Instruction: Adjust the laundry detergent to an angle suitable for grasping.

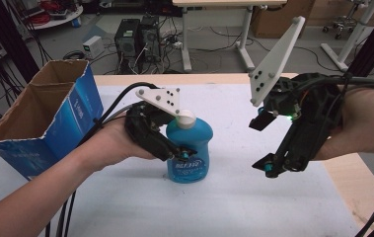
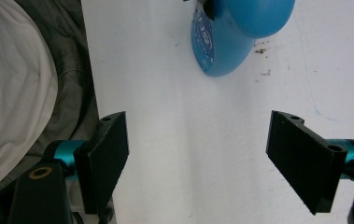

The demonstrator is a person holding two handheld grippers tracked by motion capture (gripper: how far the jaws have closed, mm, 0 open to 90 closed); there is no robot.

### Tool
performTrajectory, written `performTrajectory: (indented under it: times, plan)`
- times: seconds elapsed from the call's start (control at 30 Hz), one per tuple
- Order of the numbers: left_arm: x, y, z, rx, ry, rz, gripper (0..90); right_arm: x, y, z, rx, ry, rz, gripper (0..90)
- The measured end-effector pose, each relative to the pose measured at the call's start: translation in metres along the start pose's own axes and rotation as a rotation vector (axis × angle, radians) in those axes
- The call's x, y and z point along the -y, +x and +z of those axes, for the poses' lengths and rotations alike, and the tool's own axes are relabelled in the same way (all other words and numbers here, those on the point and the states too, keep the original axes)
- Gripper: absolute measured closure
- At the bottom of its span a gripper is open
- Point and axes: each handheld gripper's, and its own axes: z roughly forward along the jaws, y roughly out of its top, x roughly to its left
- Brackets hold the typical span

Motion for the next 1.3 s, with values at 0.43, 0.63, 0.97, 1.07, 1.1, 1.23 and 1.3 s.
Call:
performTrajectory:
  times: [0.43, 0.63, 0.97, 1.07, 1.1, 1.23, 1.3]
  plan:
    - [-0.002, -0.011, -0.033, -0.083, 0.066, -0.056, 18.1, -0.003, -0.001, -0.003, 0.003, -0.005, -0.010, 20.5]
    - [-0.013, -0.012, -0.075, -0.239, 0.194, -0.108, 18.1, -0.006, -0.002, -0.003, 0.005, -0.006, -0.015, 20.5]
    - [-0.022, -0.001, -0.117, -0.382, 0.370, -0.210, 18.1, -0.011, -0.005, -0.002, 0.004, -0.004, -0.022, 20.5]
    - [-0.021, 0.004, -0.119, -0.384, 0.461, -0.212, 18.1, -0.011, -0.005, -0.002, 0.005, -0.003, -0.019, 20.5]
    - [-0.021, 0.006, -0.119, -0.375, 0.499, -0.217, 18.1, -0.011, -0.006, -0.002, 0.006, 0.000, -0.018, 20.5]
    - [-0.022, 0.008, -0.121, -0.372, 0.557, -0.225, 18.1, -0.010, -0.006, -0.003, 0.008, -0.003, -0.021, 20.5]
    - [-0.022, 0.009, -0.123, -0.365, 0.557, -0.236, 18.1, -0.010, -0.007, -0.003, 0.009, -0.003, -0.018, 20.5]
